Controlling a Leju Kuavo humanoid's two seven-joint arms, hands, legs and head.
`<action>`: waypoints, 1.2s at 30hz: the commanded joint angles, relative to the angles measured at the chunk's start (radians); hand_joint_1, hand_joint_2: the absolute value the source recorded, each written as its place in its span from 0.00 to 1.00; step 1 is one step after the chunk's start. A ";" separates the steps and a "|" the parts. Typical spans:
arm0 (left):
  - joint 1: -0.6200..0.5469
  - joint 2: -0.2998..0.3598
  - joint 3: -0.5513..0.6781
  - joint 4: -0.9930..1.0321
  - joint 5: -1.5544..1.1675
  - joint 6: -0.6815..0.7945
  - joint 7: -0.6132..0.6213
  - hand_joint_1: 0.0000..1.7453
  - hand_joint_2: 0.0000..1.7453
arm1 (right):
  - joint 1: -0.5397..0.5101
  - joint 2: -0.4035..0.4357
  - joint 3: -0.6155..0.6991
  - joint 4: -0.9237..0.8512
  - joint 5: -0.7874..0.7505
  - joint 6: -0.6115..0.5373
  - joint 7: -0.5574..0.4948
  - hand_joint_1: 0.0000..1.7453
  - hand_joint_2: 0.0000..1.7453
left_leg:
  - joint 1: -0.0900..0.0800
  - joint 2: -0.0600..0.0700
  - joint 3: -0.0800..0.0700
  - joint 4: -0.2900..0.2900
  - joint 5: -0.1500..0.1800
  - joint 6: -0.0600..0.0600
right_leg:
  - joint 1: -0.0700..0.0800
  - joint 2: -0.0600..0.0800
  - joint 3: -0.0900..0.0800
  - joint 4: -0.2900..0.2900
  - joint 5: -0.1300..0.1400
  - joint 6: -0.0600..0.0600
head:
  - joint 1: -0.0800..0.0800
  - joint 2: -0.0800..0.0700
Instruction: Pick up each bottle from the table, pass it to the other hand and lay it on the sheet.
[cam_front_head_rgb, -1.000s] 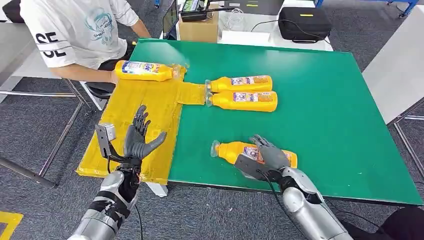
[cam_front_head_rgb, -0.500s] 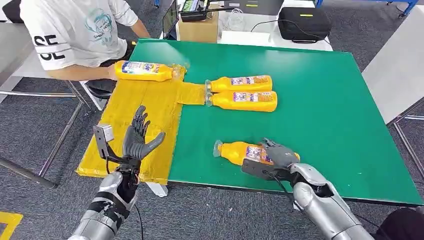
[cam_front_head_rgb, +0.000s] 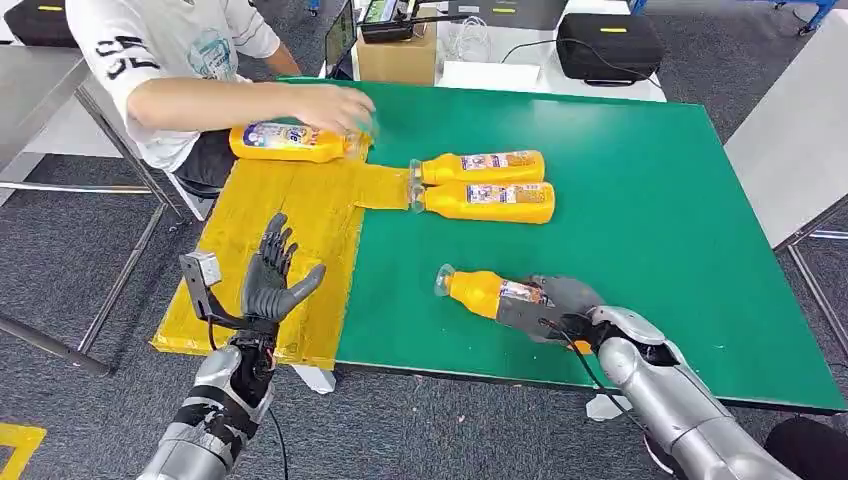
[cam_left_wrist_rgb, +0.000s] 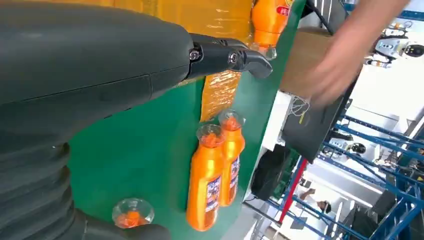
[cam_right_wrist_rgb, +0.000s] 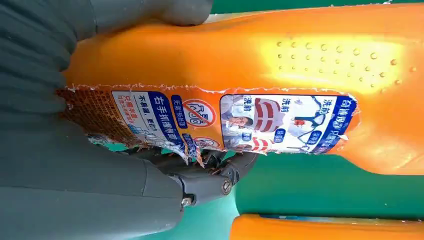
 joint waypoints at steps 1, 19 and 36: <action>-0.033 0.008 0.011 0.064 -0.002 0.001 0.000 0.00 1.00 | -0.071 0.040 0.053 0.124 -0.009 -0.006 -0.005 1.00 1.00 | 0.001 0.003 0.004 0.000 -0.002 -0.001 | 0.001 0.002 0.003 0.000 -0.001 -0.002 | 0.000 0.000; -0.124 -0.007 -0.160 0.059 -0.077 0.132 0.033 0.00 1.00 | 0.161 0.391 -0.271 -0.115 -0.202 -0.572 -0.282 1.00 1.00 | 0.004 0.000 0.002 0.001 -0.002 -0.002 | 0.004 -0.001 0.001 0.001 -0.002 -0.003 | 0.000 0.000; -0.196 -0.035 -0.249 0.051 0.040 0.014 0.098 0.00 1.00 | 0.052 0.407 -0.226 0.030 -0.158 -0.626 -0.378 1.00 1.00 | 0.003 0.002 0.003 0.000 -0.002 -0.002 | 0.003 0.001 0.002 0.001 -0.002 -0.003 | 0.000 0.000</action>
